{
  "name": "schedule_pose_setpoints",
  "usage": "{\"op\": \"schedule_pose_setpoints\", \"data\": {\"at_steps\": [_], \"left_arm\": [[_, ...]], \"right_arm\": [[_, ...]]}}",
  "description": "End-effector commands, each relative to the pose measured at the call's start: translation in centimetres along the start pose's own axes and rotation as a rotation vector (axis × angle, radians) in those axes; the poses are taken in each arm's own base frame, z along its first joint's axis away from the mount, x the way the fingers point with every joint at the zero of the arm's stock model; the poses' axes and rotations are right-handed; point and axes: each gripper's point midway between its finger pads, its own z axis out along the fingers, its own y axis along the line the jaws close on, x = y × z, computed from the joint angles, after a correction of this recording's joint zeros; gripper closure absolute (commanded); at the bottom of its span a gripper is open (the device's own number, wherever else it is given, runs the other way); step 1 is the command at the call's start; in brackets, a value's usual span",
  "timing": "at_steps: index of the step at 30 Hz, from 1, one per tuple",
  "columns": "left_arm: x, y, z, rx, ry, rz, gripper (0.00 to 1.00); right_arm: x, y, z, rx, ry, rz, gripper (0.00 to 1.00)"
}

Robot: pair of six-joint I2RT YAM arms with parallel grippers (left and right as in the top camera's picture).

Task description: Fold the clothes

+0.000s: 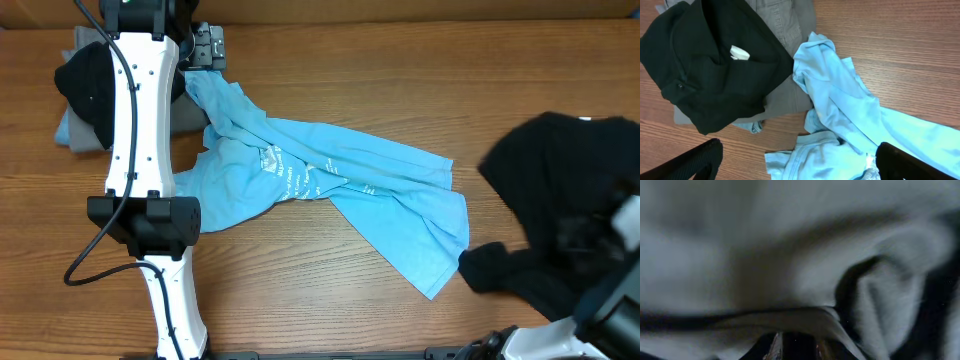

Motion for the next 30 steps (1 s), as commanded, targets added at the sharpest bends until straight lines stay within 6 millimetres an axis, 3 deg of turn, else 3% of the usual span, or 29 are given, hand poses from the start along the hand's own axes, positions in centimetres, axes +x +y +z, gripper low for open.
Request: {"op": "schedule_pose_setpoints", "data": {"at_steps": [1,5,8,11,14,18,21,25,30], "left_arm": [[-0.7,0.8,-2.1,0.01,-0.053,0.003,0.0],[-0.7,0.8,-2.1,0.01,-0.053,0.005,0.0],[-0.9,0.8,-2.1,0.011,-0.059,0.003,0.0],[-1.0,0.8,-2.1,0.012,-0.064,0.002,0.0],[-1.0,0.8,-2.1,0.012,-0.063,0.002,0.0],[-1.0,0.6,-2.1,0.017,-0.063,0.003,0.0],[-0.9,0.2,-2.1,0.041,-0.059,0.004,0.0],[-0.9,-0.1,-2.1,0.057,-0.057,0.005,0.0],[-0.8,0.0,-2.1,0.056,-0.053,0.006,0.0]], "right_arm": [[-6.5,-1.2,-2.8,-0.016,-0.134,0.121,0.75],[-9.7,-1.5,-6.0,-0.066,-0.168,0.156,0.73],[-9.8,1.5,-8.6,-0.205,-0.143,0.03,0.71],[-6.9,6.0,-10.8,-0.397,-0.078,-0.177,0.64],[-1.6,9.9,-12.0,-0.505,0.01,-0.416,0.62],[5.3,13.0,-11.2,-0.475,0.077,-0.628,0.66],[8.4,14.7,-9.7,-0.407,0.045,-0.705,0.67],[9.4,16.3,-6.5,-0.318,-0.043,-0.705,0.55],[8.4,16.5,-2.7,-0.24,-0.071,-0.686,0.61]]}}
